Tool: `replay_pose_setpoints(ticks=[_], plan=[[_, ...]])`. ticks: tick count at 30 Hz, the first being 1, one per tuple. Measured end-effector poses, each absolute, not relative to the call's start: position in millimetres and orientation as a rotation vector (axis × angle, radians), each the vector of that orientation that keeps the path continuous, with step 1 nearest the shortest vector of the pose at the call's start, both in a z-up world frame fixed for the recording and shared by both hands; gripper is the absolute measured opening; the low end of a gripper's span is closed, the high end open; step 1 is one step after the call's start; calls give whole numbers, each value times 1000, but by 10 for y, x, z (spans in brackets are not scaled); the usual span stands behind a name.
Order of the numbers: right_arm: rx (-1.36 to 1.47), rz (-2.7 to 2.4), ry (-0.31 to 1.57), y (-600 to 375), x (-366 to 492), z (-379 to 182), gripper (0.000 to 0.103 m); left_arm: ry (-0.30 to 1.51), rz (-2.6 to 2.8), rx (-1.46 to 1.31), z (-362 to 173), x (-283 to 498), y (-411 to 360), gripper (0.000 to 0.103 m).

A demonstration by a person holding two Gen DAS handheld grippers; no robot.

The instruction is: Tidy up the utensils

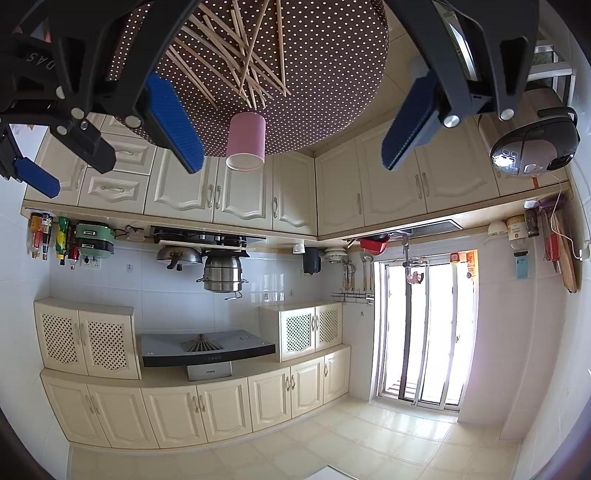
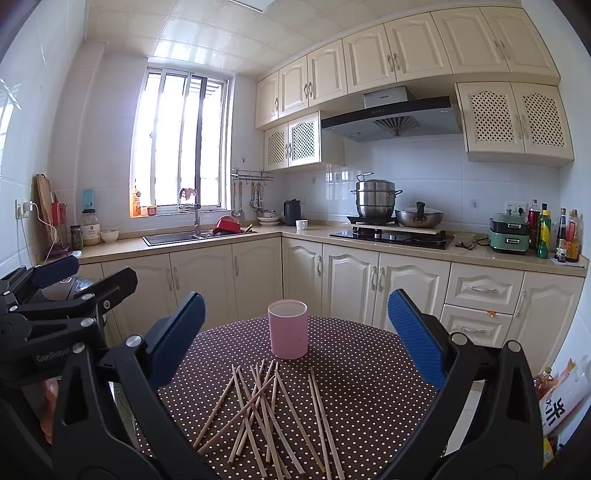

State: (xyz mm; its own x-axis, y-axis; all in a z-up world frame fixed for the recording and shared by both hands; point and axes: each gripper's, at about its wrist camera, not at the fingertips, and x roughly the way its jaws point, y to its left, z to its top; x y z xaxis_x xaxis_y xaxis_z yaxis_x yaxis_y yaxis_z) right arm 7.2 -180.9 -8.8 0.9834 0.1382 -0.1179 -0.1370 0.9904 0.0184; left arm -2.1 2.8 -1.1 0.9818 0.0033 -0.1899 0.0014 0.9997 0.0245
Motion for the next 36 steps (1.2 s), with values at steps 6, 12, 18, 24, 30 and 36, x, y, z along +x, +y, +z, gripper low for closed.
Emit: replay_pose_setpoints(ticks=[6, 12, 18, 24, 30, 36], plan=[[12, 138, 123, -1812, 79, -103, 97, 196, 1, 22, -23, -13, 23, 95], [15, 138, 126, -1824, 82, -122, 97, 200, 2, 26, -30, 6, 23, 95], [19, 139, 132, -1829, 84, -133, 97, 202, 3, 27, -30, 13, 24, 95], [22, 141, 136, -1837, 92, -136, 97, 204, 3, 30, -39, 19, 22, 95], [25, 141, 142, -1838, 106, -144, 97, 207, 2, 29, -66, 26, 22, 95], [26, 141, 144, -1840, 110, -146, 97, 208, 2, 29, -71, 30, 23, 95]])
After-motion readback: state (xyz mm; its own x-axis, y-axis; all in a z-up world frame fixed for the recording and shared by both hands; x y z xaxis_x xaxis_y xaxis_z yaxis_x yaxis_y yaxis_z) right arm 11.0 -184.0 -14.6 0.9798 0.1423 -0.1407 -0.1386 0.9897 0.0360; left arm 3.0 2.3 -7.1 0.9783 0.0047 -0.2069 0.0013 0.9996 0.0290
